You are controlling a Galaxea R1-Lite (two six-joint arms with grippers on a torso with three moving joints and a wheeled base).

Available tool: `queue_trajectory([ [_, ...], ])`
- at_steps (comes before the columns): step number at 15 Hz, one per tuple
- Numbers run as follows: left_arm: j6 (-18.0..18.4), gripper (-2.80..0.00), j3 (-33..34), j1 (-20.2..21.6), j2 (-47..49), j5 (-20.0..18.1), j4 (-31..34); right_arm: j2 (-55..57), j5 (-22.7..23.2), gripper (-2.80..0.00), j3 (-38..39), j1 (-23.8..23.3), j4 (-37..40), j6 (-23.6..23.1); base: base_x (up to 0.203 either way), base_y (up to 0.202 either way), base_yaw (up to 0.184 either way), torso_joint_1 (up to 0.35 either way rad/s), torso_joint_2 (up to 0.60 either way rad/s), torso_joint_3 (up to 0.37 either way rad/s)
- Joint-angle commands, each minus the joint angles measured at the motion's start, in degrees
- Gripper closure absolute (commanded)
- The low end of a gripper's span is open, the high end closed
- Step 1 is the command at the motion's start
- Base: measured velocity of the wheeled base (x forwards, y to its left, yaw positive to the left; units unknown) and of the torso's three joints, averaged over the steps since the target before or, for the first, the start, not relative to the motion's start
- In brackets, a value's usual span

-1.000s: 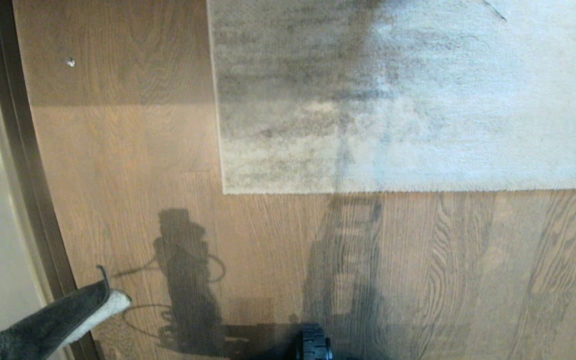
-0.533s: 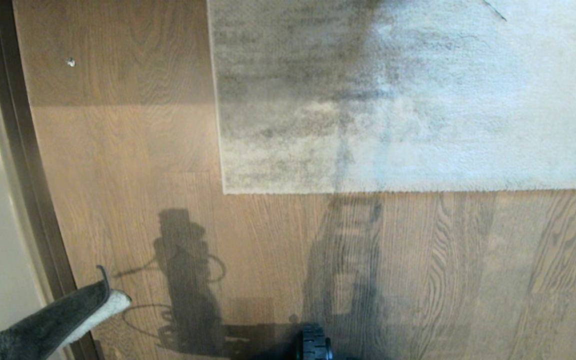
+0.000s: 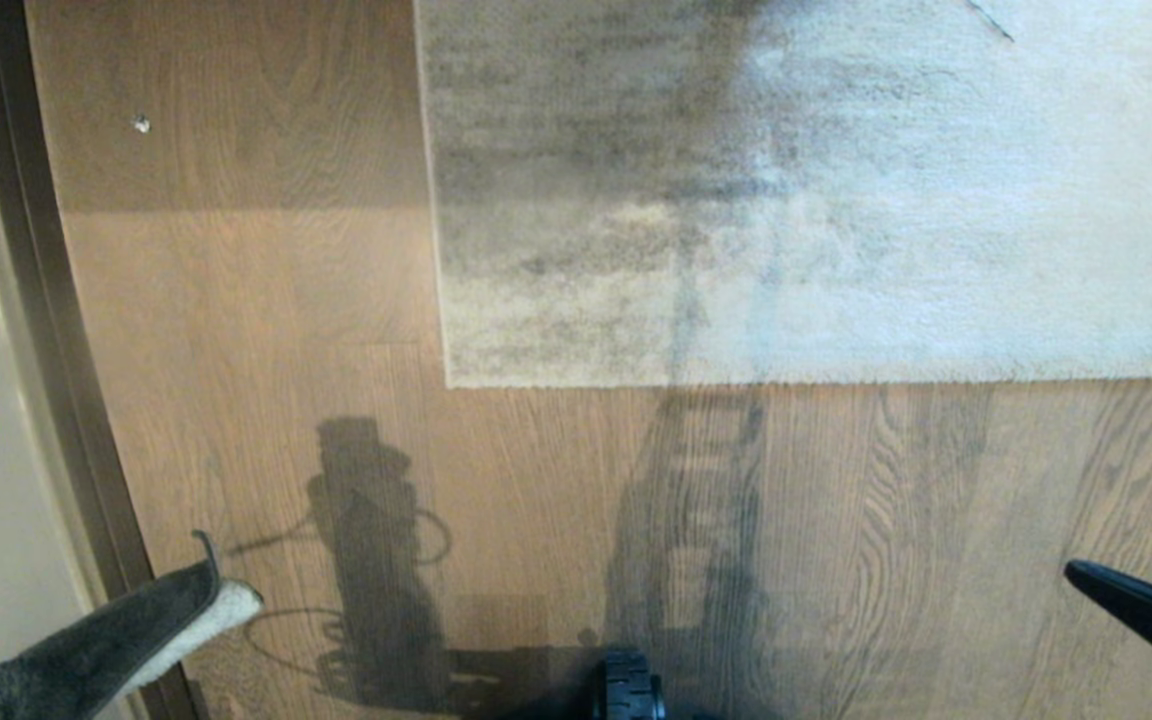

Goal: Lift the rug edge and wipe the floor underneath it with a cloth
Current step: Lift up the carpet

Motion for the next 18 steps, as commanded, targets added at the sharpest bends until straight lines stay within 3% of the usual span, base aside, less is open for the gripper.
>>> queue_trajectory([
  [1,-0.08,0.00,0.00,0.00,0.00,-0.02,-0.01,10.57,0.98,0.00,0.02,3.82,-2.32,-0.25,0.000,0.000,0.000,0.000,0.00,0.000],
  [7,0.00,0.00,0.00,0.00,0.00,-0.02,-0.01,34.28,1.73,0.00,-0.53,15.33,-22.34,1.45,0.000,0.000,0.000,0.000,0.00,0.000],
  [8,0.00,0.00,0.00,0.00,0.00,-0.02,-0.01,37.92,1.74,-2.80,-0.55,16.54,-26.87,1.58,0.000,0.000,0.000,0.000,0.00,0.000],
  [11,0.00,0.00,0.00,0.00,0.00,-0.02,-0.01,44.29,1.67,-2.80,-0.04,18.93,-36.90,1.81,0.000,0.000,0.000,0.000,0.00,0.000],
  [18,0.00,0.00,0.00,0.00,0.00,-0.02,-0.01,47.28,1.68,-2.80,0.18,20.20,-37.43,1.94,0.000,0.000,0.000,0.000,0.00,0.000],
])
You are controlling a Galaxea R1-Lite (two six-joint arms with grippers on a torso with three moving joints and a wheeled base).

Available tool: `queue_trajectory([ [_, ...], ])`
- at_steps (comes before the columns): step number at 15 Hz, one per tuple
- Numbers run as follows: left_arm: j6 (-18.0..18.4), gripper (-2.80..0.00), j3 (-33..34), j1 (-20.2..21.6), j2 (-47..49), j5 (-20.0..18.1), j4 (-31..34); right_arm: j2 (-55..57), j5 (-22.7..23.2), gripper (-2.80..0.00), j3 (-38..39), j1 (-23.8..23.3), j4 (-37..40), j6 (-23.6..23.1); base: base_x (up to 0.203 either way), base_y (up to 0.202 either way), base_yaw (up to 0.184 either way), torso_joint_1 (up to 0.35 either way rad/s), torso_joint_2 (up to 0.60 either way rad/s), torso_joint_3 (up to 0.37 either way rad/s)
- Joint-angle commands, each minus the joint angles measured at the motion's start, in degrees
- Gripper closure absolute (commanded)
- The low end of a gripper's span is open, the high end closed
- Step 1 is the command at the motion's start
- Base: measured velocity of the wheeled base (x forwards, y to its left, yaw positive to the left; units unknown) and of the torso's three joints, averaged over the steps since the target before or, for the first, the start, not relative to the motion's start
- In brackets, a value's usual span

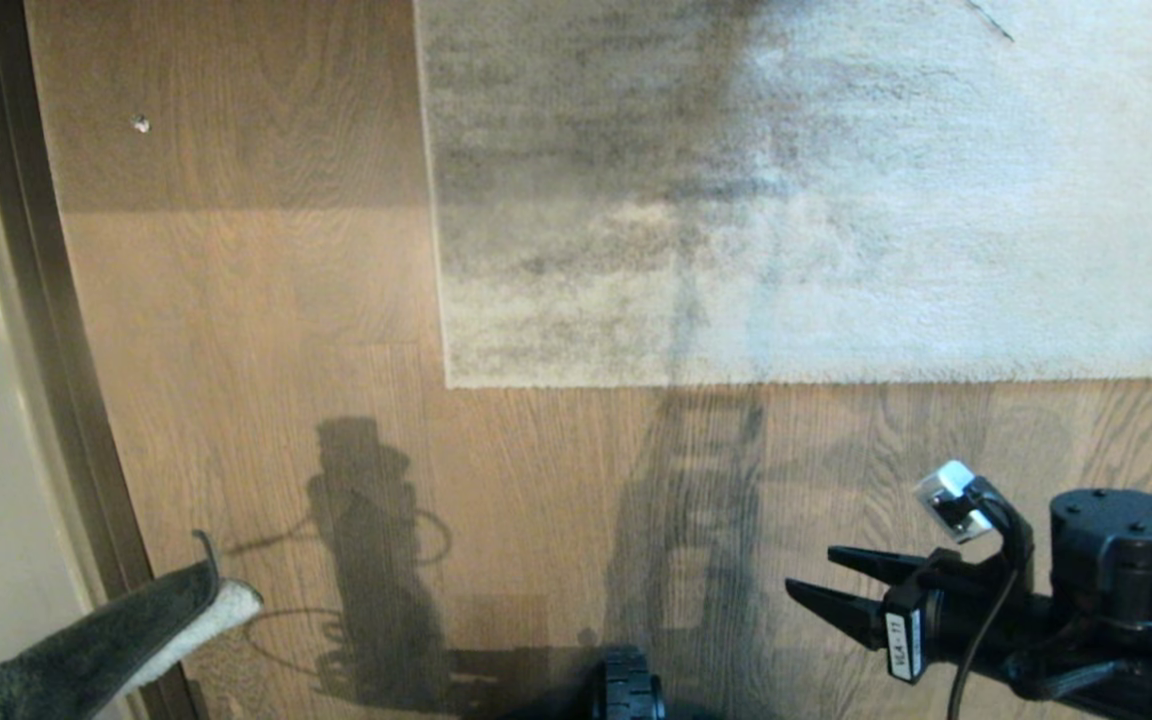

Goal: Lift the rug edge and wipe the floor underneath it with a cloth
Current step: Lift up the carpet

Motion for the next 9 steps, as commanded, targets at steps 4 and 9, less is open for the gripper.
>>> queue_trajectory([
  [4,-0.02,0.00,0.00,0.00,-0.01,0.01,-0.01,3.79,0.15,-2.80,-0.49,2.62,-0.53,-0.01,0.000,0.000,0.000,0.000,0.00,0.000],
  [9,-0.02,0.00,0.00,0.00,-0.01,0.01,-0.01,4.79,0.13,-2.80,-0.70,2.88,-2.49,3.14,0.000,0.000,0.000,0.000,0.00,0.000],
])
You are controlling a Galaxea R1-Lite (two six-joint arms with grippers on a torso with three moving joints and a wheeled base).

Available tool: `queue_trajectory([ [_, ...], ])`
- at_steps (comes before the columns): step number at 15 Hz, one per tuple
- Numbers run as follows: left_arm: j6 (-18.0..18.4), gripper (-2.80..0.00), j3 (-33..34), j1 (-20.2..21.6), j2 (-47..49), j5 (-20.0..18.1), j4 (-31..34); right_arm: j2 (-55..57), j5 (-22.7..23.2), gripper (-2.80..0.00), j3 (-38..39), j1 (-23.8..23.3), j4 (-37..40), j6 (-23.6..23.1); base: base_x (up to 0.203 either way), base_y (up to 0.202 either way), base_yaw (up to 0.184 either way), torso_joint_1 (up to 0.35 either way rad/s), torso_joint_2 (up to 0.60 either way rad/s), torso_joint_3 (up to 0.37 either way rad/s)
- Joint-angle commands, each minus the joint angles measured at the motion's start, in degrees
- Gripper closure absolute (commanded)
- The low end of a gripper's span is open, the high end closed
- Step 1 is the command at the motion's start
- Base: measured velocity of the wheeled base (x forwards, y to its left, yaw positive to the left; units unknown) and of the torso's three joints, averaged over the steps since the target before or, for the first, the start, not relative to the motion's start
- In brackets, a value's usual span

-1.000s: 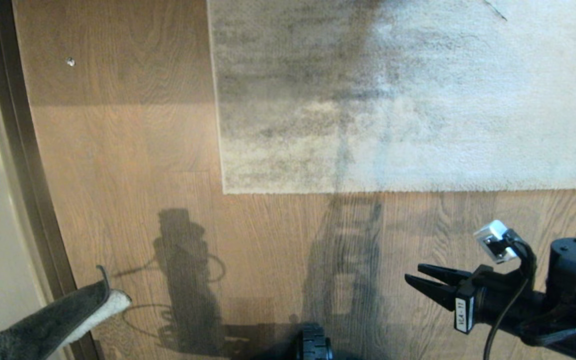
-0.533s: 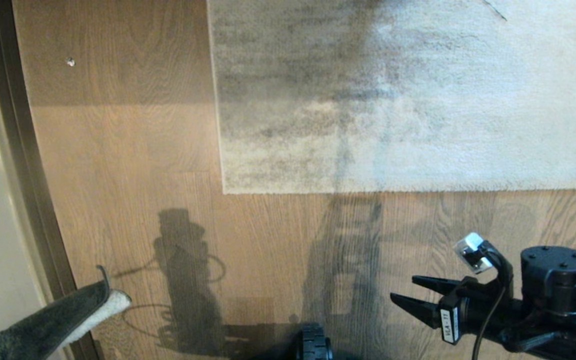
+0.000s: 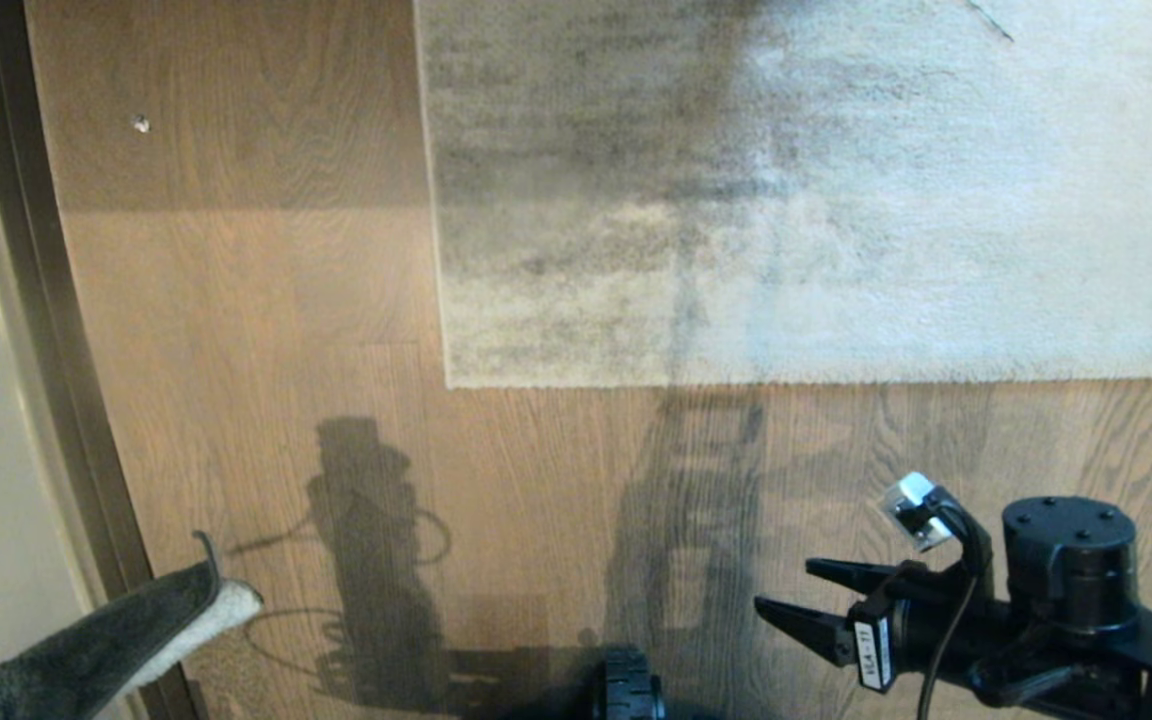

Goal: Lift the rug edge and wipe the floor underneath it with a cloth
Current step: Lift up the carpet

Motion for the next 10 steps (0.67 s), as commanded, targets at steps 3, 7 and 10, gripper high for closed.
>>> queue_trajectory([
  [3,0.00,0.00,0.00,0.00,0.00,-0.02,-0.03,0.39,0.04,-2.80,0.91,0.12,-0.48,1.45,0.000,0.000,0.000,0.000,0.00,0.000],
  [7,0.00,0.00,0.00,0.00,0.00,-0.02,-0.03,1.12,-0.03,-2.80,2.47,1.65,-1.36,4.25,0.000,0.000,0.000,0.000,0.00,0.000],
  [10,0.00,0.00,0.00,0.00,0.00,-0.02,-0.03,3.38,-2.17,-2.80,2.75,3.46,-3.29,7.00,0.000,0.000,0.000,0.000,0.00,0.000],
])
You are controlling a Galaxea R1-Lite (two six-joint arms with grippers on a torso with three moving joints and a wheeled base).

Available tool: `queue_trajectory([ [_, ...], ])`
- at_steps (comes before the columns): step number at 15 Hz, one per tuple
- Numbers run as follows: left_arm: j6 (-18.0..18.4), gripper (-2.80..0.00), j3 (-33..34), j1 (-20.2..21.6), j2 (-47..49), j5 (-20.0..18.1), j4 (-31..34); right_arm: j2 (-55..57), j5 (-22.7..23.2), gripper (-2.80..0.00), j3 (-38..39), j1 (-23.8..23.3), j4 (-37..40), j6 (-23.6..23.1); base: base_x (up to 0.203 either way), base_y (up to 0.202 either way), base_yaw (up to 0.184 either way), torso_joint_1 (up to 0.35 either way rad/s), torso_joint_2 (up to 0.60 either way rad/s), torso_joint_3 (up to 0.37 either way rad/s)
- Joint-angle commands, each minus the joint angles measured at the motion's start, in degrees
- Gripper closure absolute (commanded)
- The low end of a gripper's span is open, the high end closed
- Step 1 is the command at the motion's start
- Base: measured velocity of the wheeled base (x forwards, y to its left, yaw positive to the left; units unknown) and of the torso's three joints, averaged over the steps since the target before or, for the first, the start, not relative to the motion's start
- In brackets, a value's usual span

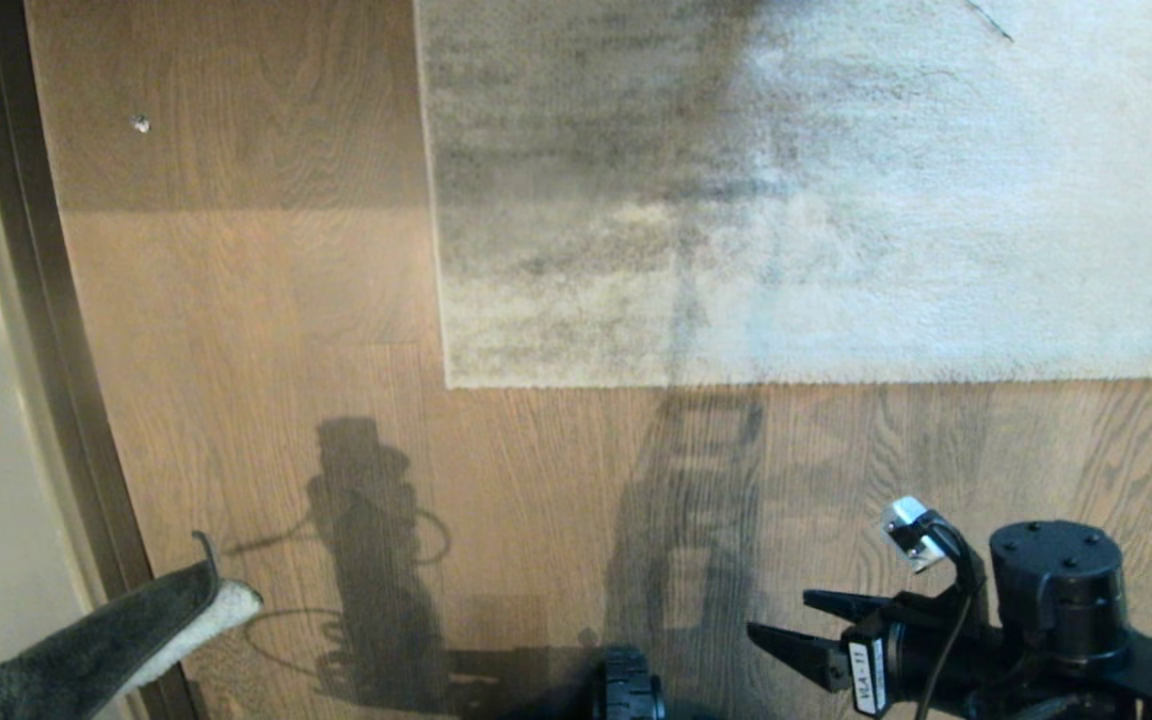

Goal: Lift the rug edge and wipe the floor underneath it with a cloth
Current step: Lift up the carpet

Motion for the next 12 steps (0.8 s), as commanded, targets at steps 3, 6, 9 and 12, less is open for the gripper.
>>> queue_trajectory([
  [3,0.00,0.00,0.00,0.00,0.00,0.00,-0.01,6.81,-4.10,-2.80,0.62,3.46,-11.64,3.71,0.000,0.000,0.000,0.000,0.00,0.000],
  [6,0.00,0.00,0.00,0.00,0.00,0.00,-0.01,9.49,-9.22,-2.80,0.77,5.22,-16.92,5.47,0.000,0.000,0.000,0.000,0.00,0.000],
  [9,0.00,0.00,0.00,0.00,0.00,0.00,-0.01,8.74,-13.16,-2.80,-0.28,5.12,-16.93,5.53,0.000,0.000,0.000,0.000,0.00,0.000],
  [12,0.00,0.00,0.00,0.00,0.00,0.00,-0.01,8.63,-20.01,-2.80,-4.52,5.05,-16.93,6.48,0.000,0.000,0.000,0.000,0.00,0.000],
])
